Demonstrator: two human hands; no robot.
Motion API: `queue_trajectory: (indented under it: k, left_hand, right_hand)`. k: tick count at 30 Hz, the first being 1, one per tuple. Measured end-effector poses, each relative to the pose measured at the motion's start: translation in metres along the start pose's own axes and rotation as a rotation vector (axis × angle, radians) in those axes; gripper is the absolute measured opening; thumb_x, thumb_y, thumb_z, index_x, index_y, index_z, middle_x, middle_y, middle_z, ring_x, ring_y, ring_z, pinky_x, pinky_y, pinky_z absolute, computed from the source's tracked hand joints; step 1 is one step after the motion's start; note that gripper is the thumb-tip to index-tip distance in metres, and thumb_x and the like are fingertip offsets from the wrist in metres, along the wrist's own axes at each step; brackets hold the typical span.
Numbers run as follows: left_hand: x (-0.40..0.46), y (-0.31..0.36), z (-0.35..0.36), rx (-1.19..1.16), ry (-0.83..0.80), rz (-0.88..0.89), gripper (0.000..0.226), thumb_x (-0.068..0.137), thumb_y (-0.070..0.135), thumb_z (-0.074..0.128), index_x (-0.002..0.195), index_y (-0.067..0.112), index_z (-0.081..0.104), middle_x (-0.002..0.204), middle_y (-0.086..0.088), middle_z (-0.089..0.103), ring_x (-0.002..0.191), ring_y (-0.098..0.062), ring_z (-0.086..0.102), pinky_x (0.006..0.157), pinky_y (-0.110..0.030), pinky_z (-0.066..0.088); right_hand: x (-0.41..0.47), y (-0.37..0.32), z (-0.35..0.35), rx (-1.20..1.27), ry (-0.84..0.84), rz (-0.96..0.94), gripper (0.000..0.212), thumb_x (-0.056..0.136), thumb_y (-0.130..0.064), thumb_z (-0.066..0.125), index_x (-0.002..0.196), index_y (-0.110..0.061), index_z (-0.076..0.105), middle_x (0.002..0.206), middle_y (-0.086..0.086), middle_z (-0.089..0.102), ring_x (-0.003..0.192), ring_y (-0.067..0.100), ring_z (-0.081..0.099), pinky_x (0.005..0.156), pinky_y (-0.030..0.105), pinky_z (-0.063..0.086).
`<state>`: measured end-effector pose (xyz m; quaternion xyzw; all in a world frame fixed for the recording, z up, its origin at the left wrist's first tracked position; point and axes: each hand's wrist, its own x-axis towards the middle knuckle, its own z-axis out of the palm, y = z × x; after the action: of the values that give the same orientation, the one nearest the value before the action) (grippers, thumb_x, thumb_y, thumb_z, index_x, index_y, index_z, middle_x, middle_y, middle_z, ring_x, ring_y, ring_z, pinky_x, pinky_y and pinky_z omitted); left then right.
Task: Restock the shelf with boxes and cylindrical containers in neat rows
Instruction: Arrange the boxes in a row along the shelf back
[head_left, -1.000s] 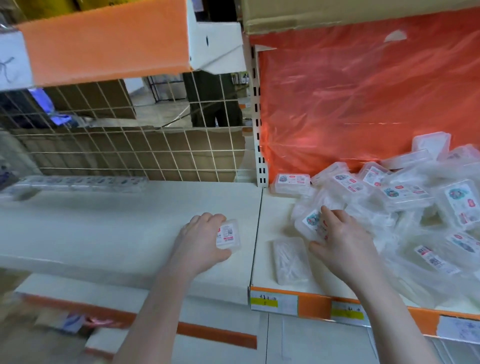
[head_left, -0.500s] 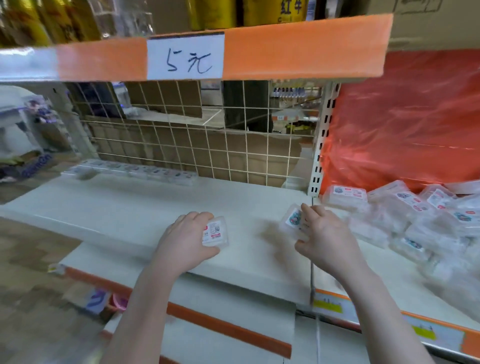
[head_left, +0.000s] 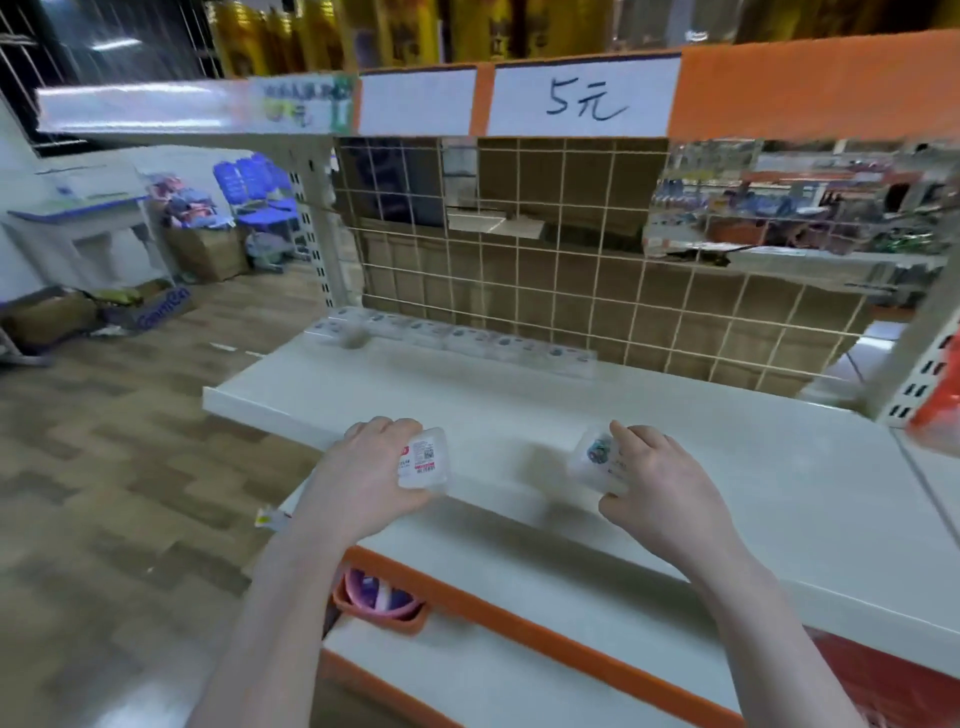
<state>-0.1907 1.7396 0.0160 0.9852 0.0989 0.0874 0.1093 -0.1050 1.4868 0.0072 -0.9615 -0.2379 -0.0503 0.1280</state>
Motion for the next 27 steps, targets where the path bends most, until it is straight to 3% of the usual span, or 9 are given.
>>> queue_trajectory:
  k: [16,27]
  left_hand:
    - [0.067,-0.169,-0.009,-0.015,0.027,-0.100,0.070,0.074,0.039,0.070,0.137,0.023,0.042,0.120,0.003,0.052,0.110,-0.016,0.047,0.088,-0.029,0.044]
    - [0.134,-0.239,-0.033,0.009,-0.014,-0.112,0.069,0.079,0.038,0.066,0.140,0.027,0.034,0.129,0.006,0.046,0.120,-0.015,0.040,0.091,-0.026,0.038]
  right_hand:
    - [0.135,-0.133,0.064,0.020,-0.089,-0.051,0.074,0.081,-0.024,0.055,0.147,-0.018,0.022,0.146,-0.002,0.033,0.130,0.018,0.035,0.096,0.026,0.035]
    - [0.245,-0.199,0.087,0.037,-0.151,-0.100,0.071,0.083,-0.026,0.054,0.146,-0.018,0.023,0.145,-0.003,0.034,0.130,0.018,0.034,0.100,0.024,0.030]
